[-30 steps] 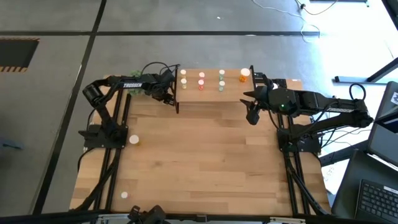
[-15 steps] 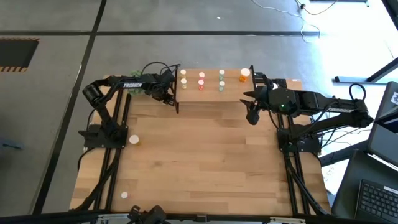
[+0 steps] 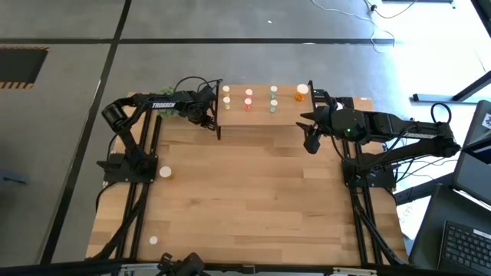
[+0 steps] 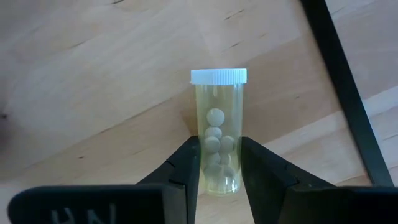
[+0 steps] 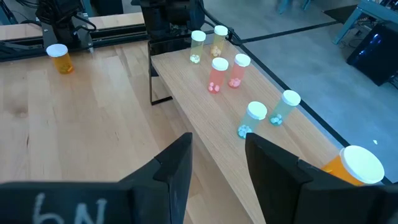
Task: Pick and place medicine bottles onto shelf by color
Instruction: Put the yellow pill bottle on the shelf aligned with the other yellow pill bottles
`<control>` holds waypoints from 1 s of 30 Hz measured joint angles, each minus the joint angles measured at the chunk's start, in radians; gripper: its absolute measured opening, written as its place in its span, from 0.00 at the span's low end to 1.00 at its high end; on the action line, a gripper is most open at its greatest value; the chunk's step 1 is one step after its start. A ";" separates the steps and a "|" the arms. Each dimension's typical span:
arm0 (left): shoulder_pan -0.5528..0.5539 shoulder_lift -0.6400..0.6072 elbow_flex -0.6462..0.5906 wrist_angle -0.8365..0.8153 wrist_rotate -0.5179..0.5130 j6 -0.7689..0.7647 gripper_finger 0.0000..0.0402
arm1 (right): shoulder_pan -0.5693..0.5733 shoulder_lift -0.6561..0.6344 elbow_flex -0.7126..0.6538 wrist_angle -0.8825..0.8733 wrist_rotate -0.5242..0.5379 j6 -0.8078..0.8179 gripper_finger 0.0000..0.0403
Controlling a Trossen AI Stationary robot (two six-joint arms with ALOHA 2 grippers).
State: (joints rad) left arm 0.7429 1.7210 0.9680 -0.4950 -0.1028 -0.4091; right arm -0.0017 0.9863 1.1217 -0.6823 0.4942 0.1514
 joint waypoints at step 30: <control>0.000 -0.301 0.000 -0.084 -0.177 -0.008 0.23 | 0.000 0.000 0.000 0.000 0.000 -0.001 0.38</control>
State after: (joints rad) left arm 0.7425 1.4198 0.9676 -0.5789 -0.2798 -0.4171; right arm -0.0014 0.9863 1.1217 -0.6823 0.4942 0.1506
